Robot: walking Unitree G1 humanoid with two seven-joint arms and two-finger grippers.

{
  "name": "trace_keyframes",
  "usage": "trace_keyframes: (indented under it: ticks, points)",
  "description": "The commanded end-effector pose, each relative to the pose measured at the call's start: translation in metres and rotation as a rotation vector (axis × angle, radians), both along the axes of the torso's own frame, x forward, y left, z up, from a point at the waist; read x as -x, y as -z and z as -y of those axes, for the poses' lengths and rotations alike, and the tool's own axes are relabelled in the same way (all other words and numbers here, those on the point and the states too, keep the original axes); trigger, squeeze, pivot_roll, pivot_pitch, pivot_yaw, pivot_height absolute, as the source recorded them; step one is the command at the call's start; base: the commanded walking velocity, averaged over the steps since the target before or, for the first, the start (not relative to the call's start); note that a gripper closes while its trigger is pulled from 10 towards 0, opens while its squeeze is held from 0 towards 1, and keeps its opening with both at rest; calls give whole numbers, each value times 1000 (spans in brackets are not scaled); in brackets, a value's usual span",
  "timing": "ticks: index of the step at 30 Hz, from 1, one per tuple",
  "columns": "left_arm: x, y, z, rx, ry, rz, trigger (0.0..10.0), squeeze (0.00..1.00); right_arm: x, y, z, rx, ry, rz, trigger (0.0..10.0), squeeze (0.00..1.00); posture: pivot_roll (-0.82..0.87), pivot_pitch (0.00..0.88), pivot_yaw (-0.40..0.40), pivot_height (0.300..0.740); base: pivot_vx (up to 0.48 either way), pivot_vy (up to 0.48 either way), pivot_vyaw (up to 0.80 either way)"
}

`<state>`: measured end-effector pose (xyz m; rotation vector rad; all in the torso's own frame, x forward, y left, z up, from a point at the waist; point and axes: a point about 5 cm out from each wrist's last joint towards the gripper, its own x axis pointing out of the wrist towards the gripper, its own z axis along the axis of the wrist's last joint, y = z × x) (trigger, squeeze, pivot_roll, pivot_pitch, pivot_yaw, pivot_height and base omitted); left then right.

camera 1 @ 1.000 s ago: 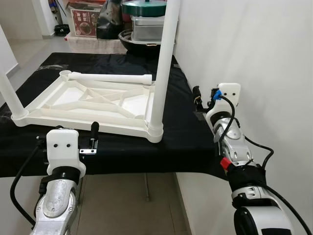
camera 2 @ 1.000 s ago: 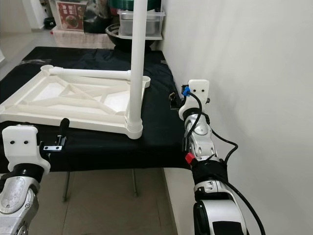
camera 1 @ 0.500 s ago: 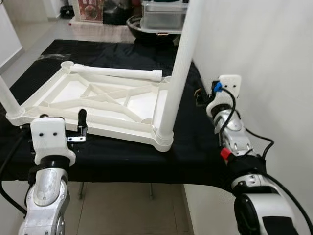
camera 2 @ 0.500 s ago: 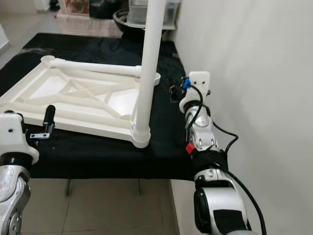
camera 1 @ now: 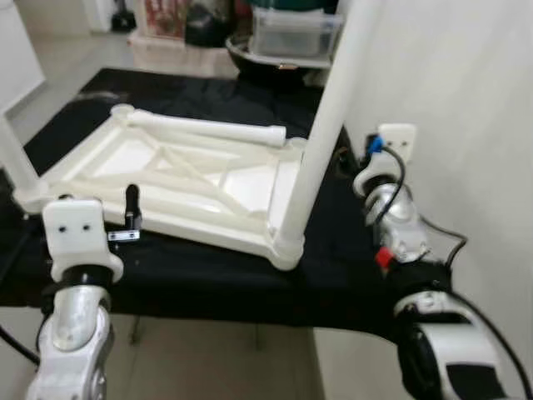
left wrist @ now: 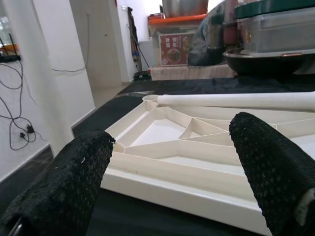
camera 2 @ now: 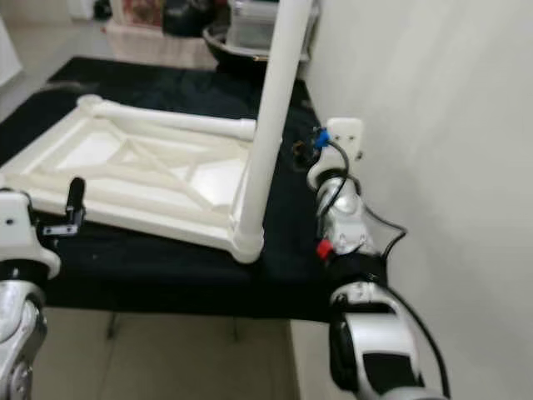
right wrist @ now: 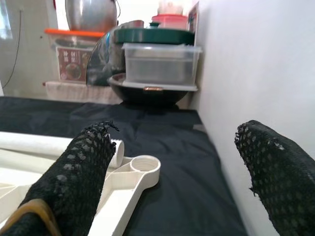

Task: Building children table

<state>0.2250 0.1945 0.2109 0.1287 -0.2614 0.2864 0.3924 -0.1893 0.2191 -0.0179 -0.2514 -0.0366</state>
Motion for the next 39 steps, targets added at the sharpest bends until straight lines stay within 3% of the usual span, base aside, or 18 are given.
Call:
trace_keyframes:
  ticks: [1,5,6,14,19,22,27,35,38,39]
  points:
    - [1,2,4,3,12,-13,10000,0,2,1,7,3,23,6,10000,0,102,40,-72,740,0,0,0]
    - [1,5,8,15,38,-25,10000,0,1,2,9,-9,26,1,10000,0,101,42,-72,740,0,0,0]
    - [3,13,24,50,164,-59,10000,0,0,4,16,1,58,-23,10000,0,102,47,-73,740,0,0,0]
    - [9,29,53,101,353,-137,10000,0,0,10,32,54,168,-83,10000,0,96,60,-74,740,0,0,0]
    - [20,41,70,117,504,-188,10000,0,2,11,35,12,92,-57,10000,0,93,66,-73,740,0,0,0]
    - [23,46,74,122,536,-207,10000,0,4,14,39,10,87,-55,10000,0,93,71,-71,740,0,0,0]
    - [35,63,81,139,597,-277,10000,0,13,24,66,30,98,-75,10000,0,87,80,-69,740,0,0,0]
    - [39,67,83,131,616,-294,10000,0,26,19,100,15,74,-45,10000,0,84,83,-62,740,0,0,0]
    - [39,67,84,127,624,-295,10000,0,30,21,105,-17,-5,-49,10000,0,85,85,-61,740,0,0,0]
    - [39,67,84,127,627,-297,10000,0,32,25,104,-44,-96,-73,10000,0,86,87,-60,740,0,0,0]
